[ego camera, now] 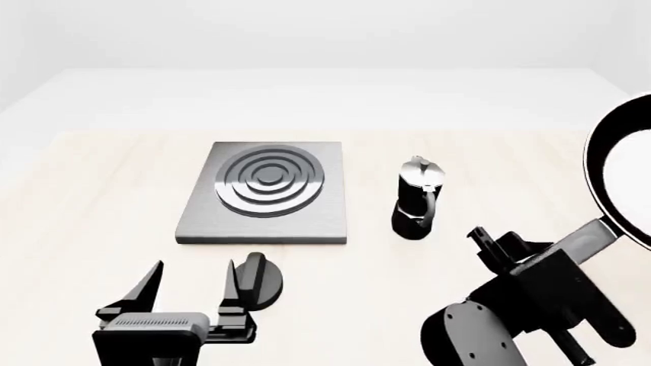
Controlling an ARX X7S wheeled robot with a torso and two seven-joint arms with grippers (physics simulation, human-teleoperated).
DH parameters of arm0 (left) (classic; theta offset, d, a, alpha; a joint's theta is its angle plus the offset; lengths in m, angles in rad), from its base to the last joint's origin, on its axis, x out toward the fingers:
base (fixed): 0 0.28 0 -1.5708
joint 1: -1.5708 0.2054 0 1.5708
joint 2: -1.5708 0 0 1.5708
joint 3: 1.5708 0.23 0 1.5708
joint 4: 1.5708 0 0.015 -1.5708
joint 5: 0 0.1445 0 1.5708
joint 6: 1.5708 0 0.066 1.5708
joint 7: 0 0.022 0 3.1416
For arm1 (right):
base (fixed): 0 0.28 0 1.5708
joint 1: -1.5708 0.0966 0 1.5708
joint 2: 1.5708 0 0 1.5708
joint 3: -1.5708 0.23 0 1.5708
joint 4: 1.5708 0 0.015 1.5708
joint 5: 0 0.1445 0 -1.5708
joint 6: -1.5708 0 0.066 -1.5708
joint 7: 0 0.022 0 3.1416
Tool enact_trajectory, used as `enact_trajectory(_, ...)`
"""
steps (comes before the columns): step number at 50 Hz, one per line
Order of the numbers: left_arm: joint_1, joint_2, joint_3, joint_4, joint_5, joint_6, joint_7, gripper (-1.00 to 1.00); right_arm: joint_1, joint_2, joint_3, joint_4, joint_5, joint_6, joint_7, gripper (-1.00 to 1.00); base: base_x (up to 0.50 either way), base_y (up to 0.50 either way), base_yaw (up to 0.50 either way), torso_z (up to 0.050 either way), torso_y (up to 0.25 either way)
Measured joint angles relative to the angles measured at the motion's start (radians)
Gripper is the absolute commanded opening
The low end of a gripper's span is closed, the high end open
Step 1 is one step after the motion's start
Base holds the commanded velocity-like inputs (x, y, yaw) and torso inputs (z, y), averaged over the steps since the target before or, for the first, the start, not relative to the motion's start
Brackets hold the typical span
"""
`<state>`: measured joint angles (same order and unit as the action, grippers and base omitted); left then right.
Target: Put the frying pan on the stove.
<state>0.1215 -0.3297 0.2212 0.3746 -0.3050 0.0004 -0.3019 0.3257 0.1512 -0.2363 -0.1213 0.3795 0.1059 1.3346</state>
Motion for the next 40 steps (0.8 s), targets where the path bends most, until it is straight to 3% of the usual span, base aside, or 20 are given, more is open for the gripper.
enact_trajectory(40, -0.006, -0.009, 0.010, -0.005, -0.005, 0.004, -0.010, 1.00, 0.017, 0.052, -0.207, -0.119, 0.006, 0.035, -0.183, -1.00, 0.00, 0.00, 0.00, 0.000, 0.002)
